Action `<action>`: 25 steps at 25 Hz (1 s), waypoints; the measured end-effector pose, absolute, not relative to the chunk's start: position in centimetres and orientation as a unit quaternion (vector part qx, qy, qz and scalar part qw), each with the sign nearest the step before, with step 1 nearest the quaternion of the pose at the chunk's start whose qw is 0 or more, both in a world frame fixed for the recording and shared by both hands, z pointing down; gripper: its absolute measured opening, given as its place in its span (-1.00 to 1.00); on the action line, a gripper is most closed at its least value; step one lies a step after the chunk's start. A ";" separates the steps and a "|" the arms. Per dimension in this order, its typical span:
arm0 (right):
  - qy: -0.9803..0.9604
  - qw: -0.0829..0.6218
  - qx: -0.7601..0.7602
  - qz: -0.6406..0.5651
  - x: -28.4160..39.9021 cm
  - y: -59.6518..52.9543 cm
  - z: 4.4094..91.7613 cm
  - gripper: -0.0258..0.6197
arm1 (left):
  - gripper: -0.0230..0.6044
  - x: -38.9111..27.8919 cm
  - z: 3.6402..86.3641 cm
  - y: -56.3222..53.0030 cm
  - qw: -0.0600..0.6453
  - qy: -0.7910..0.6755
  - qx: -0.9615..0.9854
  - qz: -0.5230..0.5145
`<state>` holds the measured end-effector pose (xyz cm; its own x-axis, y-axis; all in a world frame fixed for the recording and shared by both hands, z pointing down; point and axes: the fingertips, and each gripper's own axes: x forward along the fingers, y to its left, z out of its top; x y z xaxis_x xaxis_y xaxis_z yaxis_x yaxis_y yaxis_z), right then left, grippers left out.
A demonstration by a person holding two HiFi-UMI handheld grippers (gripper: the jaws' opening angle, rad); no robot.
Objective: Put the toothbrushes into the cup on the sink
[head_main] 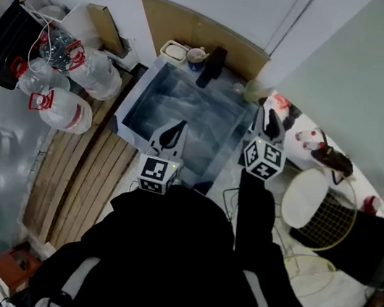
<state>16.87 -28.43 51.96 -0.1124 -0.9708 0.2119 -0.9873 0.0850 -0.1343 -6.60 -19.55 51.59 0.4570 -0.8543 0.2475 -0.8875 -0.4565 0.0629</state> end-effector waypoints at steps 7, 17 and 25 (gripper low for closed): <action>-0.763 0.030 0.637 0.109 14.1 -24.6 51.0 -0.67 | -0.92 -6.3 51.6 -19.4 0.095 -0.509 0.851 0.092; -0.785 0.034 0.609 0.113 11.5 -20.0 51.7 -0.91 | -0.92 -5.7 51.4 -19.1 0.095 -0.495 0.859 0.084; -0.785 0.035 0.607 0.114 10.1 -17.6 51.2 -0.92 | -0.92 -5.4 51.2 -18.7 0.100 -0.490 0.863 0.075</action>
<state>10.05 -17.62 51.25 -0.2600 -0.9460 0.1937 -0.9620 0.2364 -0.1367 -5.36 -18.70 51.16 0.5091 -0.8300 0.2278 -0.8601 -0.5001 0.1000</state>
